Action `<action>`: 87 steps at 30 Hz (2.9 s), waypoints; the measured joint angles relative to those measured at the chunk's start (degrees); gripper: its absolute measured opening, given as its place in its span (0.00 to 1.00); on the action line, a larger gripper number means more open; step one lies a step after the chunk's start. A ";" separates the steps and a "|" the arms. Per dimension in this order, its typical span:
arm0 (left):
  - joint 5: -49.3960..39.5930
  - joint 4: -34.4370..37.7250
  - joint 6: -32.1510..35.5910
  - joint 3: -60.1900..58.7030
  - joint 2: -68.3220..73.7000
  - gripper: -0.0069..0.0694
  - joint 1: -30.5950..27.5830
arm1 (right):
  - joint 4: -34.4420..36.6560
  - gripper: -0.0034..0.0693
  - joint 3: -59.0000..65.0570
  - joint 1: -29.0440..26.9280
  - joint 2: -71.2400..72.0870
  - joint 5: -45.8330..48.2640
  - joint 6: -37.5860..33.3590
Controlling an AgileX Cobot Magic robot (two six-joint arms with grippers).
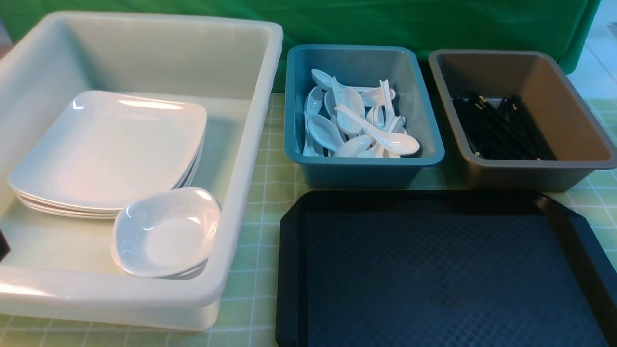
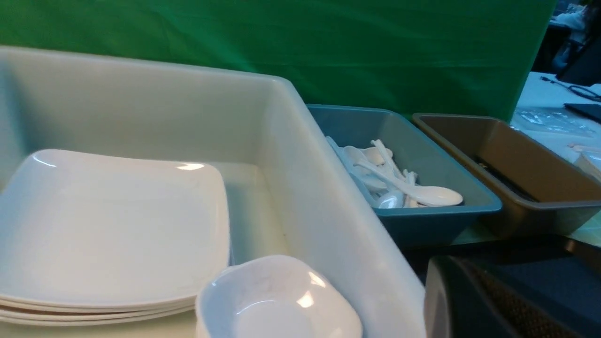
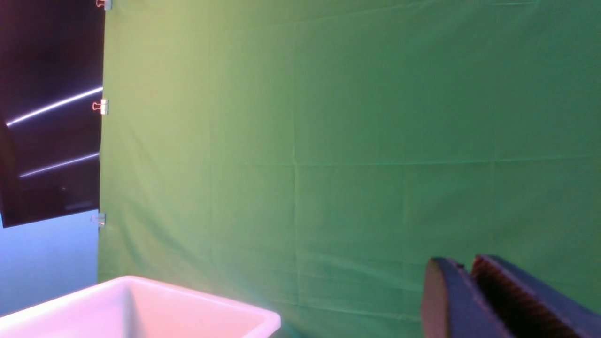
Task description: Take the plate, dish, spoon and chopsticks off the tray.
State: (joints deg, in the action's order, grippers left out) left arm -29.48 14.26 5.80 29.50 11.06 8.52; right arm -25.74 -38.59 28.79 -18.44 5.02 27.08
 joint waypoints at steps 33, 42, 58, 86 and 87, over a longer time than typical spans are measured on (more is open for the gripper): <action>19.30 -13.76 -1.34 -29.92 -10.96 0.08 -11.51 | 0.00 0.23 0.00 -0.06 0.06 -0.01 0.17; 19.30 -13.76 -1.34 -29.92 -10.96 0.08 -11.51 | 0.00 0.25 0.00 -0.06 0.06 -0.01 0.05; 19.35 -13.76 -1.34 -29.92 -10.96 0.08 -11.51 | 32.15 0.28 2.01 0.56 -4.64 -0.60 -38.69; 19.86 -13.76 -1.34 -29.92 -11.18 0.08 -11.62 | 32.13 0.37 39.04 -29.59 17.08 8.19 -43.07; 19.86 -13.76 -1.34 -29.92 -11.18 0.08 -11.62 | 32.13 0.37 39.04 -29.59 17.08 8.19 -43.07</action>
State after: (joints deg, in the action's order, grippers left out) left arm -9.63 0.49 4.46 -0.42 -0.12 -3.11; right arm 6.40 0.45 -0.80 -1.36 13.21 -15.99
